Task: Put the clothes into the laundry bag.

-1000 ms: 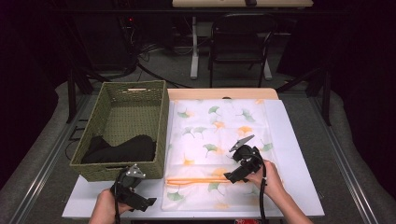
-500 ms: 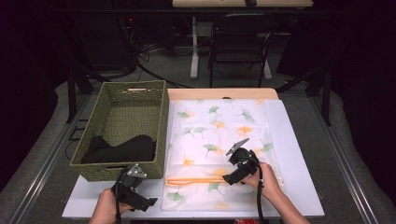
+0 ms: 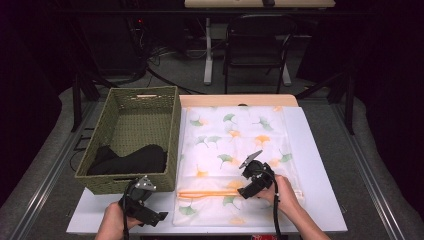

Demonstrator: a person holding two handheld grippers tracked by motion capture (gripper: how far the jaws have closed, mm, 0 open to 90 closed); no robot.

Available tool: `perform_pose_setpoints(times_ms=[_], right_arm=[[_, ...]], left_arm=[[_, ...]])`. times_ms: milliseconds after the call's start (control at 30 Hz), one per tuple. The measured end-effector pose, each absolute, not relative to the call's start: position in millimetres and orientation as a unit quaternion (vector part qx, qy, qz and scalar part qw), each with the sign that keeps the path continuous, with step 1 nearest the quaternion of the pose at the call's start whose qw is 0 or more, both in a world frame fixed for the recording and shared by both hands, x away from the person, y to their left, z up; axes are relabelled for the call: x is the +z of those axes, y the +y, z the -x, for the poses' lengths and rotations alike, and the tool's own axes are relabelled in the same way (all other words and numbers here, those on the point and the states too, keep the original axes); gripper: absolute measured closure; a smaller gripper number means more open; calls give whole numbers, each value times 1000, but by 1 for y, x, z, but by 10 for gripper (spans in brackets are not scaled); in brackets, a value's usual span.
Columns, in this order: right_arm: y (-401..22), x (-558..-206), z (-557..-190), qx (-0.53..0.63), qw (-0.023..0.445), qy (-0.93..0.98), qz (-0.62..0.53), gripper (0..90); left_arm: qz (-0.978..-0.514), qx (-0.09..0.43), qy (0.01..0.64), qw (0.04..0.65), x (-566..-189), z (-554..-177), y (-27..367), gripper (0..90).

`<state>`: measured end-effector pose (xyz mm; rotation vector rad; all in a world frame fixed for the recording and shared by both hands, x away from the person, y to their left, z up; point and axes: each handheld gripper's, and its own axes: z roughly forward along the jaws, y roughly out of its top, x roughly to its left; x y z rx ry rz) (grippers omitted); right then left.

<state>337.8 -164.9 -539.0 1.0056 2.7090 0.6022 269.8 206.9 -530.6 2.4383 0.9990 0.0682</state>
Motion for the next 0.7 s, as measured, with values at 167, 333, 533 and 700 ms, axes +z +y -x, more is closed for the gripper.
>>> perform_pose_setpoints(times_ms=[167, 333, 533, 700], right_arm=[[-164, -540, -337, 202, 97, 915, -336, 234], [-164, -539, -337, 205, 90, 915, -336, 313], [-165, -539, -338, 208, 84, 913, -341, 390], [-165, -537, -343, 200, 74, 913, -347, 424]], left_arm=[[-896, 25, 367, 250, -531, -270, 207, 2], [-895, 25, 367, 252, -530, -269, 207, 2], [-895, 24, 368, 252, -530, -270, 207, 2], [-896, 25, 366, 249, -531, -270, 206, 2]])
